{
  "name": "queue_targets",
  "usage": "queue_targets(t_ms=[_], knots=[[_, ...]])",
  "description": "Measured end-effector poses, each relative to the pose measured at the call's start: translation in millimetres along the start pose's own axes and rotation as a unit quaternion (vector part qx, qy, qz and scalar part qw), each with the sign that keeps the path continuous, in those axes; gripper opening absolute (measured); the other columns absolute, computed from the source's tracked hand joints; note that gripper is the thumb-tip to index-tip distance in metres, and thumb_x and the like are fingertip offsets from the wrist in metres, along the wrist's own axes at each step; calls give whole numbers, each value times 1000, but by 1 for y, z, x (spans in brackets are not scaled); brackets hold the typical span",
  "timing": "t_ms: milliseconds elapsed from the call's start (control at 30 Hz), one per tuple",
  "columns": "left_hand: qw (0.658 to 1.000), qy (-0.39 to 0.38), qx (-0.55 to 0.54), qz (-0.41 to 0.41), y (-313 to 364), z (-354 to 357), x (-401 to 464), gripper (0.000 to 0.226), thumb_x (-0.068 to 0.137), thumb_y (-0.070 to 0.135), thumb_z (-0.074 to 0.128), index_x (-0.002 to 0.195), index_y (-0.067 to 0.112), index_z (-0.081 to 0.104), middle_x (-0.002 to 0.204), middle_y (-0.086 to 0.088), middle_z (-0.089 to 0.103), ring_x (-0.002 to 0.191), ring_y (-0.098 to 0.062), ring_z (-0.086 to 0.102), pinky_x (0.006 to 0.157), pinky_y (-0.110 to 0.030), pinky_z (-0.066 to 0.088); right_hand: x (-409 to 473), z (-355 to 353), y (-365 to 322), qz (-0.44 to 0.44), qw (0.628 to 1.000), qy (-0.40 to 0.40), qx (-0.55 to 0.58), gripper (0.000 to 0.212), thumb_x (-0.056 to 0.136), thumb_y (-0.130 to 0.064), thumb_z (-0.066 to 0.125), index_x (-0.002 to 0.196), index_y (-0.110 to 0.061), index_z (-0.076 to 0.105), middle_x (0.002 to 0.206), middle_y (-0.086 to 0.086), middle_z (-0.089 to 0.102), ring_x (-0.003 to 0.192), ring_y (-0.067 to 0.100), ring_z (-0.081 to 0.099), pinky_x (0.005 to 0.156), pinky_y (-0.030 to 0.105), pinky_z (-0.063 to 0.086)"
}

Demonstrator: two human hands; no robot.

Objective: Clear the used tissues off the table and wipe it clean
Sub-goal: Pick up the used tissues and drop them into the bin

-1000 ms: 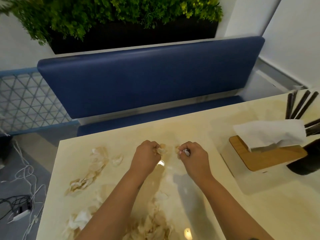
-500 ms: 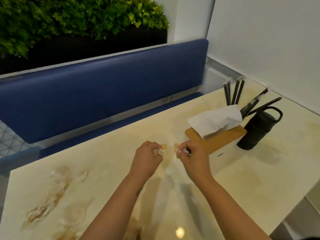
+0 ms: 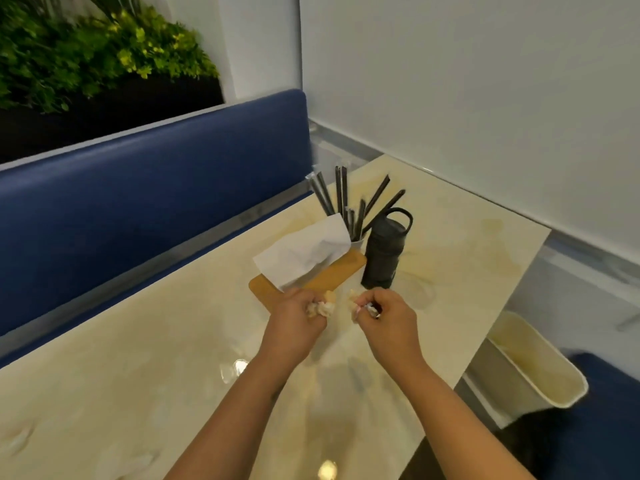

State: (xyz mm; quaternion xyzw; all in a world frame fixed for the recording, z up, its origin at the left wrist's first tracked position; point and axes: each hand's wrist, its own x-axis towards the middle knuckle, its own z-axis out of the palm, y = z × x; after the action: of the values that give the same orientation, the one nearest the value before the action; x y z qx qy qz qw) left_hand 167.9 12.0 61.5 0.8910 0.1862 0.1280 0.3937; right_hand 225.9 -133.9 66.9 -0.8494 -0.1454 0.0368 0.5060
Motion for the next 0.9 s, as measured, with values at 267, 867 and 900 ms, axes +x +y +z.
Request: queue_targets(t_ms=[267, 867, 900], knots=[[996, -56, 25, 72, 85, 93, 29, 23, 77, 10, 67, 99, 16, 69, 96, 4, 58, 82, -9, 52, 64, -3, 34, 21, -102, 56, 46, 997, 62, -15, 17, 79, -5, 62, 76, -21, 61, 86, -7, 60, 78, 1, 54, 62, 3, 35], [958, -200, 1, 206, 223, 268, 36, 18, 74, 10, 69, 91, 15, 70, 83, 9, 52, 72, -3, 47, 66, 0, 32, 7, -280, 160, 164, 959, 231, -12, 19, 83, -8, 63, 81, -26, 63, 94, -5, 61, 87, 11, 58, 80, 27, 48], [955, -208, 1, 210, 226, 276, 37, 19, 74, 10, 69, 92, 15, 70, 84, 8, 53, 74, -5, 48, 66, 0, 32, 5, -287, 166, 170, 956, 237, -14, 17, 82, -7, 63, 82, -24, 64, 94, -4, 61, 87, 11, 58, 81, 28, 49]])
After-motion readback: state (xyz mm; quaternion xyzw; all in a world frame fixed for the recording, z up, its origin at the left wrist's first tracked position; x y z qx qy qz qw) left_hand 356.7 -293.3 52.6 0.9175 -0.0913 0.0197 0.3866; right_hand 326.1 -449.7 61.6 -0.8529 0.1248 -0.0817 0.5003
